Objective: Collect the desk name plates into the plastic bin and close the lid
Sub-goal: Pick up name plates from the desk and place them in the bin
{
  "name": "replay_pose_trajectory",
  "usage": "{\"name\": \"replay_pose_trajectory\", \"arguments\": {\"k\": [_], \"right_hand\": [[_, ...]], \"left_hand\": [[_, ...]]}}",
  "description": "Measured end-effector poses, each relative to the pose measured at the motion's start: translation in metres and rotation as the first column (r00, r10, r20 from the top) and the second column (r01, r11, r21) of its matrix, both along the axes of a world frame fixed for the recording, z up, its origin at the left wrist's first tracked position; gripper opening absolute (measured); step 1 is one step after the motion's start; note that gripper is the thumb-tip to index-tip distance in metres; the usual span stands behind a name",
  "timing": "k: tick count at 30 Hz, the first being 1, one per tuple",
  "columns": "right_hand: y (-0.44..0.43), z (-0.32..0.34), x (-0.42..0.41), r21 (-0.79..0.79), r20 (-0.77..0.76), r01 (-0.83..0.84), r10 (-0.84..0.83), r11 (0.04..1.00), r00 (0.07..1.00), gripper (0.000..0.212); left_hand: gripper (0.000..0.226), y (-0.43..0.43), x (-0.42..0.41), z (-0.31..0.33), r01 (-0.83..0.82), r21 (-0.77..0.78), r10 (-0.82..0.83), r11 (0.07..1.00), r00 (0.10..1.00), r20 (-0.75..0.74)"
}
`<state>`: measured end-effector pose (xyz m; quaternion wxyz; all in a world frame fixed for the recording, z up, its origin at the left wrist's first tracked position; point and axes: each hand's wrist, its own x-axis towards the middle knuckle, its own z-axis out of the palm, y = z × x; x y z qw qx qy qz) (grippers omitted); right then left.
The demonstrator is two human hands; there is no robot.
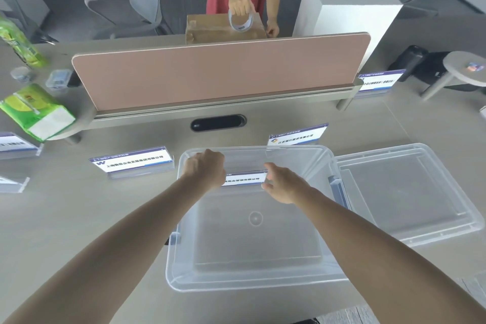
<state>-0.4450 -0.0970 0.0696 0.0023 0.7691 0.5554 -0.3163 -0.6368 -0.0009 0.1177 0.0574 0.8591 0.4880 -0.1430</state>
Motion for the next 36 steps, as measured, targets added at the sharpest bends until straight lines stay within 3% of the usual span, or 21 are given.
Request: {"name": "replay_pose_trajectory", "arguments": {"k": [7, 12, 16, 21, 25, 30, 36], "right_hand": [[-0.02, 0.073, 0.022, 0.203, -0.022, 0.024, -0.02, 0.979, 1.0, 0.021], [-0.048, 0.133, 0.059, 0.349, -0.078, 0.16, -0.142, 0.923, 0.987, 0.018], [-0.082, 0.161, 0.102, 0.416, -0.212, 0.31, -0.241, 0.855, 0.947, 0.019], [-0.143, 0.178, 0.17, 0.497, -0.4, 0.465, -0.282, 0.733, 0.872, 0.017], [-0.203, 0.187, 0.226, 0.56, -0.446, 0.495, -0.263, 0.664, 0.856, 0.02], [-0.274, 0.193, 0.3, 0.602, -0.422, 0.482, -0.259, 0.637, 0.869, 0.021], [-0.324, 0.196, 0.356, 0.592, -0.524, 0.596, -0.303, 0.542, 0.796, 0.031]], "left_hand": [[0.023, 0.002, 0.026, 0.037, 0.033, -0.162, 0.021, 0.986, 0.948, 0.319], [0.024, -0.011, 0.062, 0.069, 0.057, -0.239, 0.058, 0.969, 0.891, 0.451], [0.023, -0.035, 0.102, 0.094, 0.075, -0.297, 0.11, 0.952, 0.821, 0.56], [0.038, -0.086, 0.168, 0.117, 0.113, -0.269, 0.091, 0.956, 0.761, 0.643], [0.049, -0.137, 0.23, 0.135, 0.082, -0.222, 0.093, 0.972, 0.731, 0.676], [0.049, -0.188, 0.308, 0.142, 0.14, -0.155, 0.007, 0.978, 0.717, 0.697], [0.033, -0.217, 0.376, 0.142, 0.228, -0.147, -0.074, 0.962, 0.742, 0.666]]}}
